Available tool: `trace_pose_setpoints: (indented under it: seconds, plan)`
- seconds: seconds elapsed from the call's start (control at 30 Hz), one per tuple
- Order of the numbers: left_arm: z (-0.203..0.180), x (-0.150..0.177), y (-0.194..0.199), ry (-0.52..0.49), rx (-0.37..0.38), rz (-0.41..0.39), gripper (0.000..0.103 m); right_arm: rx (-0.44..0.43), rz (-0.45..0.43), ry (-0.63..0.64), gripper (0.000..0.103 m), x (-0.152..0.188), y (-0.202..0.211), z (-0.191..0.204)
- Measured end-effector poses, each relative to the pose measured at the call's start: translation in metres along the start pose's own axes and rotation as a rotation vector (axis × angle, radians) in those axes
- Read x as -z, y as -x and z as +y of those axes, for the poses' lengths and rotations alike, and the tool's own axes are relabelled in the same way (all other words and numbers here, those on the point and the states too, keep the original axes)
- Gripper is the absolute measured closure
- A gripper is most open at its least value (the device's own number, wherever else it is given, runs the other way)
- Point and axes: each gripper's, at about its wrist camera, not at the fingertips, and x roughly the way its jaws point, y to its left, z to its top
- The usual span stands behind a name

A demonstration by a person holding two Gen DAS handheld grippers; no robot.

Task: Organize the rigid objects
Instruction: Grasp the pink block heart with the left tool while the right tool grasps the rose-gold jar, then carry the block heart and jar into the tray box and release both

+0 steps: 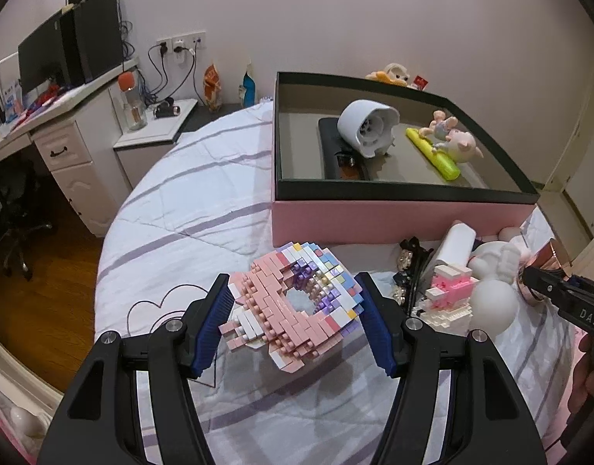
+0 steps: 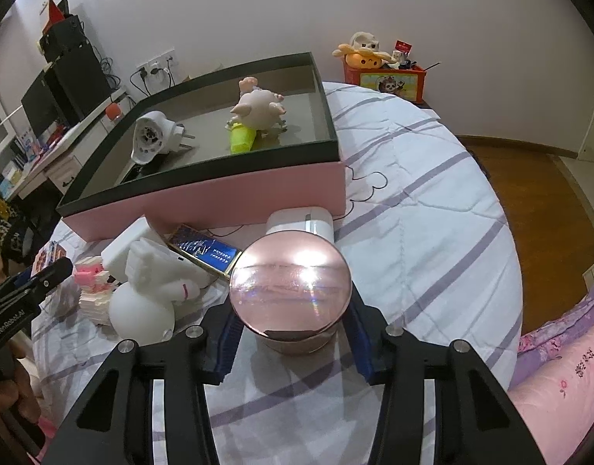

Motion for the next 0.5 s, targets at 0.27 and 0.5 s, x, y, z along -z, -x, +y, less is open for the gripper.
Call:
trace_pose_setpoints:
  seconds: [0.27,0.5]
  plan:
    - [-0.003,-0.003,0.020,0.000,0.046,-0.009,0.039,-0.015,-0.014,0.007,0.054,-0.004,0.020,-0.001]
    - [-0.008,-0.021,0.047,-0.015,0.097,-0.028,0.039,-0.045,-0.041,0.065,0.054,-0.028,0.050,0.016]
